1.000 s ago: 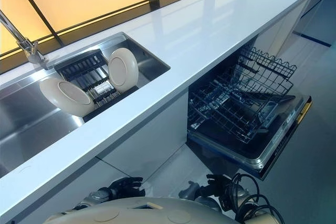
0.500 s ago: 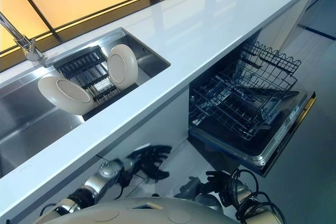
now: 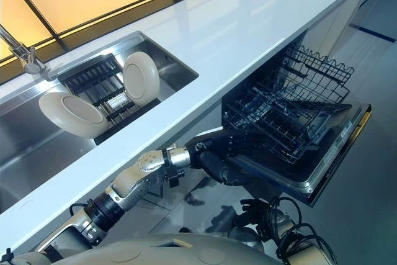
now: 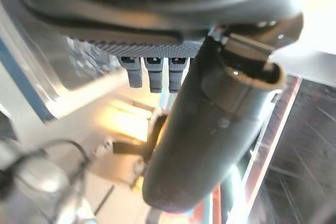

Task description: Pick up plates and place into dishwasher.

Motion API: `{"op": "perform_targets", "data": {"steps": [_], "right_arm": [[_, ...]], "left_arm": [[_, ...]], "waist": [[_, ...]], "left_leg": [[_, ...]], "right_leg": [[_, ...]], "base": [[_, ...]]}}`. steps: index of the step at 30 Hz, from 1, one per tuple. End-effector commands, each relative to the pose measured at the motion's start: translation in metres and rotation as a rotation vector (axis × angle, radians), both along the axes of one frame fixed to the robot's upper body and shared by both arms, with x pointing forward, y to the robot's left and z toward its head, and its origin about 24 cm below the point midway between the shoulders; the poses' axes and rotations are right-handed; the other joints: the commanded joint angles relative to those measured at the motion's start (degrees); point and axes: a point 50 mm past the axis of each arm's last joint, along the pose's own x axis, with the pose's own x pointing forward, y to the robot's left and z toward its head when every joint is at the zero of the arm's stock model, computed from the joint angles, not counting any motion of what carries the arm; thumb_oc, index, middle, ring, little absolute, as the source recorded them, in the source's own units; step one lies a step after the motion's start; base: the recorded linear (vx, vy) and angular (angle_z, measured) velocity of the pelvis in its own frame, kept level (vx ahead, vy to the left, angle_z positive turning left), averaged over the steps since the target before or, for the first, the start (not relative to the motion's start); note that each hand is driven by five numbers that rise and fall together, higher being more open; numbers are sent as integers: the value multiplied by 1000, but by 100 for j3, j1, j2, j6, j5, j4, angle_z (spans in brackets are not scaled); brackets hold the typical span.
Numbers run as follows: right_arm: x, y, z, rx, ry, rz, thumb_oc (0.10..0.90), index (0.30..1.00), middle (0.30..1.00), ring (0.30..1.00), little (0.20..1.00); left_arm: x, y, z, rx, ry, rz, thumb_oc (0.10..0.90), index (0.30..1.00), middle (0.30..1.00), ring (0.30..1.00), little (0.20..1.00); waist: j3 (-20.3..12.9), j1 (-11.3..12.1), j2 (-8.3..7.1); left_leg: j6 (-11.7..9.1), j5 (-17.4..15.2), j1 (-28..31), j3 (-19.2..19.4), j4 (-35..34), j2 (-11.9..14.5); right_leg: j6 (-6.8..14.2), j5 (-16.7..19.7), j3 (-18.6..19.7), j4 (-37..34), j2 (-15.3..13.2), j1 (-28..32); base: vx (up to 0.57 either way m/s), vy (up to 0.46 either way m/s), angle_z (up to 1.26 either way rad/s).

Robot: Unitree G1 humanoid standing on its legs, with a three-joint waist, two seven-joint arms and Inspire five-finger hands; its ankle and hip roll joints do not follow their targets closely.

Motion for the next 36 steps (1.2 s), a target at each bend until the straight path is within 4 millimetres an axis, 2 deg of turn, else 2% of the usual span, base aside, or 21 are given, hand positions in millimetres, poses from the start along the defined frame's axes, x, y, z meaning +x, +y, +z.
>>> {"op": "perform_targets", "data": {"steps": [1, 7, 9, 12, 14, 15, 17, 21, 24, 30, 31, 34, 36], "right_arm": [[-15, 20, -8, 16, 64, 99, 800, 900, 900, 900, 900], [-15, 28, -10, 9, 71, 107, 800, 900, 900, 900, 900], [-16, 29, -11, -2, 78, 106, 800, 900, 900, 900, 900], [-21, 28, -12, -24, 90, 98, 800, 900, 900, 900, 900], [-25, 25, -12, -29, 96, 81, 800, 900, 900, 900, 900], [-29, 21, -13, -34, 105, 66, 800, 900, 900, 900, 900], [-36, 12, -13, -44, 120, 40, 800, 900, 900, 900, 900], [-50, -5, -13, -50, 132, -3, 800, 900, 900, 900, 900], [-52, -10, -12, -42, 127, -14, 800, 900, 900, 900, 900], [-53, -11, -11, -22, 108, -14, 800, 900, 900, 900, 900], [-53, -11, -11, -22, 107, -15, 800, 900, 900, 900, 900], [-57, -12, -11, -22, 119, -10, 800, 900, 900, 900, 900], [-58, -12, -12, -26, 120, -7, 800, 900, 900, 900, 900]], "left_arm": [[0, -36, 92, -346, -213, -147, 800, 900, 900, 900, 900], [-8, -42, 132, -474, -342, -144, 800, 900, 900, 900, 900], [-7, -39, 140, -461, -431, -89, 800, 900, 900, 900, 900], [2, -25, 150, -375, -623, 87, 800, 900, 900, 900, 900], [12, -8, 154, -290, -713, 215, 800, 900, 900, 900, 900], [19, 8, 157, -227, -773, 293, 800, 900, 900, 900, 900], [25, 29, 161, -161, -840, 369, 800, 900, 900, 900, 900], [31, 74, 166, -35, -955, 544, 800, 900, 900, 900, 900], [30, 101, 170, 53, -1053, 659, 800, 900, 900, 900, 900], [24, 144, 182, 211, -1249, 860, 800, 900, 900, 900, 900], [24, 146, 182, 214, -1253, 866, 800, 900, 900, 900, 900], [21, 169, 188, 286, -1316, 983, 800, 900, 900, 900, 900], [21, 177, 190, 335, -1349, 1021, 800, 900, 900, 900, 900]], "waist": [[-71, -54, -202], [-88, -55, -239], [-102, -46, -237], [-125, -5, -207], [-147, 56, -183], [-167, 126, -158], [-179, 226, -128], [-221, 404, -90], [-240, 507, -84], [-268, 689, -67], [-271, 692, -66], [-301, 823, -34], [-300, 871, -19]], "left_leg": [[357, -274, -245, 176, 28, -387], [316, -264, -230, 144, 28, -321], [293, -253, -229, 127, 28, -302], [249, -211, -243, 72, 28, -280], [213, -173, -271, 20, 28, -273], [191, -147, -297, -24, 28, -277], [159, -109, -331, -98, 28, -284], [99, -43, -396, -279, 28, -313], [90, -27, -412, -411, 28, -360], [91, 7, -466, -578, 28, -453], [92, 8, -470, -584, 28, -458], [106, 18, -509, -663, 28, -528], [126, 24, -519, -712, 28, -560]], "right_leg": [[364, -452, 330, 341, 91, 126], [313, -448, 339, 250, 154, 194], [299, -449, 329, 201, 174, 226], [284, -446, 292, 122, 195, 286], [273, -459, 238, 90, 191, 312], [257, -473, 176, 76, 184, 326], [244, -492, 85, 68, 168, 354], [229, -532, -82, 86, 136, 389], [215, -580, -179, 129, 113, 408], [218, -638, -351, 225, 27, 391], [219, -641, -359, 228, 22, 390], [245, -673, -501, 300, -56, 370], [251, -693, -539, 359, -80, 348]], "base": [[-11, -96, 0], [-12, -87, 0], [-13, -60, 0], [-11, -25, 0], [-7, 8, 2], [-8, 27, 5], [-6, 39, 12], [9, 51, 29], [29, 65, 37], [15, 63, 26], [12, 62, 21], [17, 68, 23], [14, 57, 19]]}}
